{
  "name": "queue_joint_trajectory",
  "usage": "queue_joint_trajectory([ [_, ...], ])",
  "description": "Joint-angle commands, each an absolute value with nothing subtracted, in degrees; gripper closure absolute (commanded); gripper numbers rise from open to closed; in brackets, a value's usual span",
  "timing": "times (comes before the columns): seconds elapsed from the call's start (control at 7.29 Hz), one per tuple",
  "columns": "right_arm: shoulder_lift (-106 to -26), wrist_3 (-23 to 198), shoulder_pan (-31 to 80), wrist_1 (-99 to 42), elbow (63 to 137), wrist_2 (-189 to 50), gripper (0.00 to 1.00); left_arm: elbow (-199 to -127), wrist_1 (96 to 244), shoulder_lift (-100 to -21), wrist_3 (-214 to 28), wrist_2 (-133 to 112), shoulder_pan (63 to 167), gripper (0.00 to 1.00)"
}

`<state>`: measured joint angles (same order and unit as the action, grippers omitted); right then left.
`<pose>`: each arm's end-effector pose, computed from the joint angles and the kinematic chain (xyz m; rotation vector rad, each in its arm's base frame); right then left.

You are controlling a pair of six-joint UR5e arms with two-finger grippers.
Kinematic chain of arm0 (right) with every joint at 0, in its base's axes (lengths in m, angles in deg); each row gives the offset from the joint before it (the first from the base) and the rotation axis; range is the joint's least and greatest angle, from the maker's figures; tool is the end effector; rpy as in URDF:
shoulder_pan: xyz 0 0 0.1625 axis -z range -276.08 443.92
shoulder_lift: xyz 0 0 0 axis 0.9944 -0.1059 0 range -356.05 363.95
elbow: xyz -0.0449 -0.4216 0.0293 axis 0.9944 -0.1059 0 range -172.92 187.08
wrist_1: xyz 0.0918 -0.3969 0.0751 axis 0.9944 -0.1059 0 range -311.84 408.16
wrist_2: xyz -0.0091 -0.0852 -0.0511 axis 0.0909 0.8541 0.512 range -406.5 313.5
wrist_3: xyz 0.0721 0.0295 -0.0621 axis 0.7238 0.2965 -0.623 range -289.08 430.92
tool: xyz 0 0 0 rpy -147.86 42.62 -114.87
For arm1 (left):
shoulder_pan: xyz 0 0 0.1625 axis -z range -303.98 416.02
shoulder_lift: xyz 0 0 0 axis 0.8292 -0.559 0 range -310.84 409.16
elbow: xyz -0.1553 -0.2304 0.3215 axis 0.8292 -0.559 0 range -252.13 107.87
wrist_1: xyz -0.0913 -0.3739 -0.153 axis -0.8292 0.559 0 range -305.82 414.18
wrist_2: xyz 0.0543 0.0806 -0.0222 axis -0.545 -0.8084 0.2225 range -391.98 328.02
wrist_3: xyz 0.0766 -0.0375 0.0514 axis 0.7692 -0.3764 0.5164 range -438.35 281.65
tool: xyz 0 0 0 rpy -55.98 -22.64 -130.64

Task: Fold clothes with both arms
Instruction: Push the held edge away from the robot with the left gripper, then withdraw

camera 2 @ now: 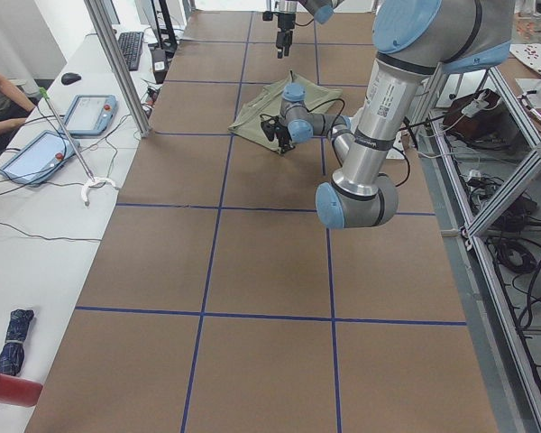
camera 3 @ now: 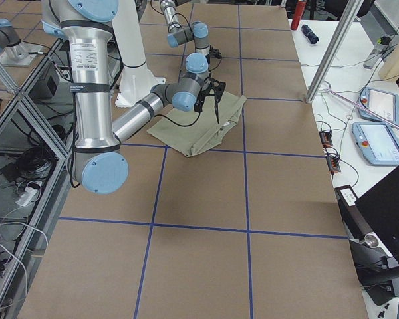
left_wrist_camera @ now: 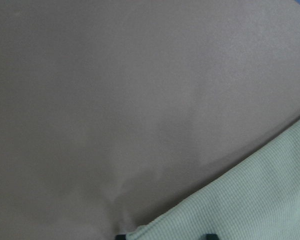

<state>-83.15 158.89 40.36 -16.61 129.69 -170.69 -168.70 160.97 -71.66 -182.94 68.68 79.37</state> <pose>-0.2811 -0.3740 0.3124 -0.0992 -1.1560 0.3263 0.5668 -0.3699 0.2657 -0.1007 0.9650 -0.5224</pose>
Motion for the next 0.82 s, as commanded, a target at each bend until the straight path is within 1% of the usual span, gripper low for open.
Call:
queue_joint_trajectory([
  [0.0, -83.2, 158.9, 40.3, -16.6, 129.7, -170.7, 0.00, -169.2, 160.8, -71.8, -182.6, 68.0, 79.4, 1.00],
  [0.27, -83.3, 158.9, 40.3, -16.6, 129.7, -170.7, 0.00, -169.2, 160.6, -71.9, -181.8, 68.0, 81.3, 1.00],
  [0.69, -83.4, 158.9, 40.3, -16.7, 129.6, -170.7, 0.00, -168.5, 160.5, -71.9, -175.4, 67.9, 87.3, 1.00],
])
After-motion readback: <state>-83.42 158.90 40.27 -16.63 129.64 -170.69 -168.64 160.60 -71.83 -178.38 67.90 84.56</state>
